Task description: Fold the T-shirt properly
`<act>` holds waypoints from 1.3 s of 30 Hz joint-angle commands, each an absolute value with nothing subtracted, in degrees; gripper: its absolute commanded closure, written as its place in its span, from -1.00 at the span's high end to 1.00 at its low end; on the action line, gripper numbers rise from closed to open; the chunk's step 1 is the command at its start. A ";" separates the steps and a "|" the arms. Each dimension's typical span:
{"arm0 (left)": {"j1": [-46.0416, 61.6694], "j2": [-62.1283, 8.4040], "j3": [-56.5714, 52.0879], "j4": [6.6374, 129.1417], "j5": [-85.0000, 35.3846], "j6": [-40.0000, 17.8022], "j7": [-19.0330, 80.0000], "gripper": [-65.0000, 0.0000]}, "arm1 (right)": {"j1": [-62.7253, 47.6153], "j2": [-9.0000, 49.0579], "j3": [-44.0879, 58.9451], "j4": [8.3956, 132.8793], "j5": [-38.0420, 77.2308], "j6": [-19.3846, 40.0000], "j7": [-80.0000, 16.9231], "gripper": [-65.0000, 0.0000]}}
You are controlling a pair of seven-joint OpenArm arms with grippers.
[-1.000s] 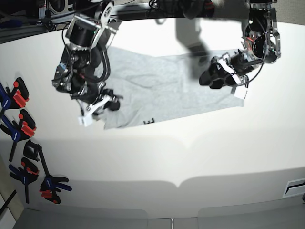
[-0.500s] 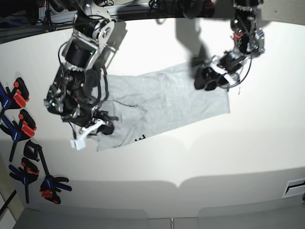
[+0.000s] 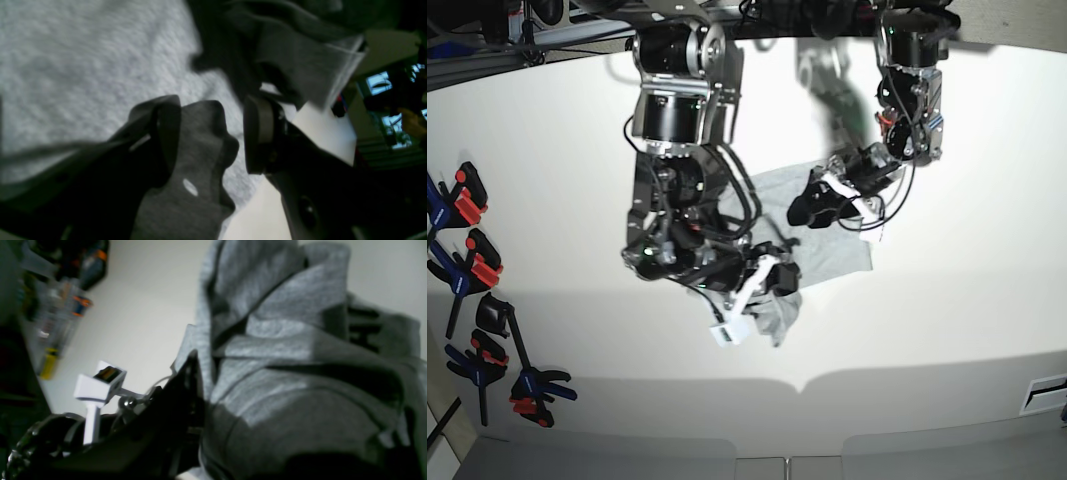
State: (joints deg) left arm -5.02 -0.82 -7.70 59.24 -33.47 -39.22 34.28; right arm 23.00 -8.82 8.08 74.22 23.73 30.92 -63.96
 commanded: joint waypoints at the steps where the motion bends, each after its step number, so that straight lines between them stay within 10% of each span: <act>1: -3.55 0.08 -5.89 57.65 -31.03 -36.91 39.33 -0.11 | 24.93 -9.00 6.87 75.33 24.34 29.95 -61.87 -1.00; 12: -6.48 -0.03 2.52 57.82 -34.33 -36.91 40.84 -0.11 | 24.91 -9.00 -3.20 75.33 21.39 24.45 -59.18 -1.00; 22: -14.94 -2.13 2.31 57.95 -50.54 -36.91 61.89 -0.11 | 24.91 -9.00 -3.29 75.33 17.96 24.43 -59.13 -1.00; 39: -21.91 -21.82 0.27 57.95 -65.67 -40.00 72.18 -0.11 | 24.93 -9.00 -3.42 75.35 18.13 24.60 -59.42 -1.00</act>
State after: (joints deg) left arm -20.40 -21.26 0.60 57.10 -63.94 -39.48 73.14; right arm 23.03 -8.58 -3.27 74.26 16.64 24.60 -60.58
